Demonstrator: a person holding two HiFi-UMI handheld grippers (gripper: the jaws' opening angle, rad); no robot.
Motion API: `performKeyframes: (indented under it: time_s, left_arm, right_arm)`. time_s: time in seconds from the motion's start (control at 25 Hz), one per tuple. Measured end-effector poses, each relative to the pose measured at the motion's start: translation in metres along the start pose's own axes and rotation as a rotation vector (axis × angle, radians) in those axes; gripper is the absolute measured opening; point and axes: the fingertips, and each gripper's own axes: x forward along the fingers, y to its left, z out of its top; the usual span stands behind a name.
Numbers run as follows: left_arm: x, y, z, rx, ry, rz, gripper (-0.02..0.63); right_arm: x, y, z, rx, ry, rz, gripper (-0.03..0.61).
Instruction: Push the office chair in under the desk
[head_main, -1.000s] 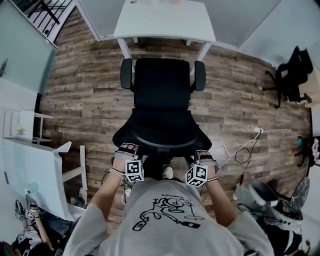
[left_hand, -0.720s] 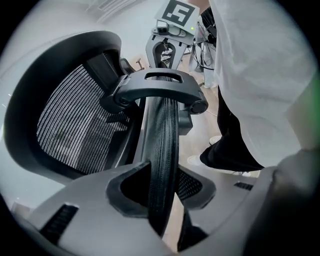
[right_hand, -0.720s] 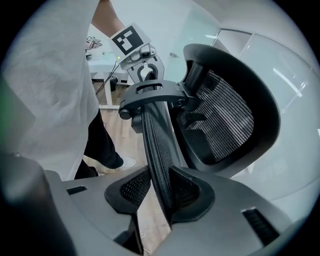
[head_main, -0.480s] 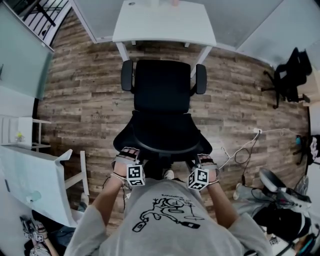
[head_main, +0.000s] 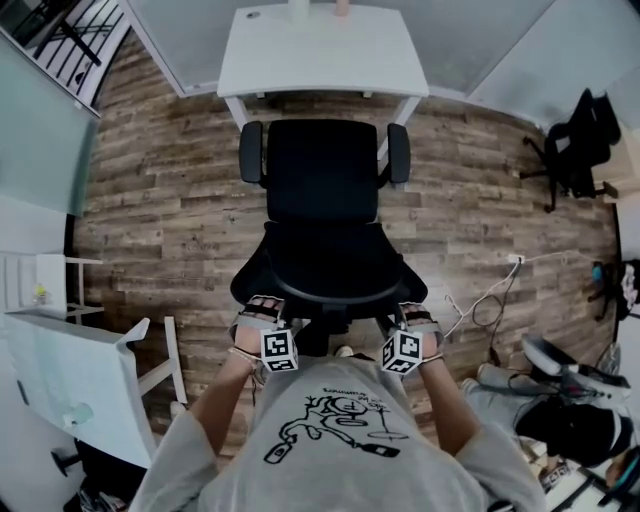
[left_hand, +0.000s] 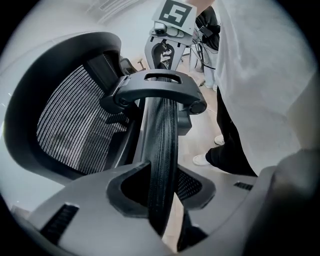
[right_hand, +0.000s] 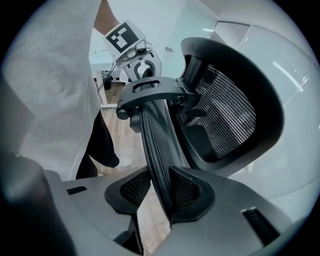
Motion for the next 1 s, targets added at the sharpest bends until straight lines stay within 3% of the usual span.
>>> performKeyframes:
  time_s: [1.0]
  left_arm:
    - [0.044,0.117,-0.019,0.037,-0.011,-0.016,0.130]
  right_arm:
    - [0.051,-0.114,0.019,0.055,0.006,-0.008,0.143]
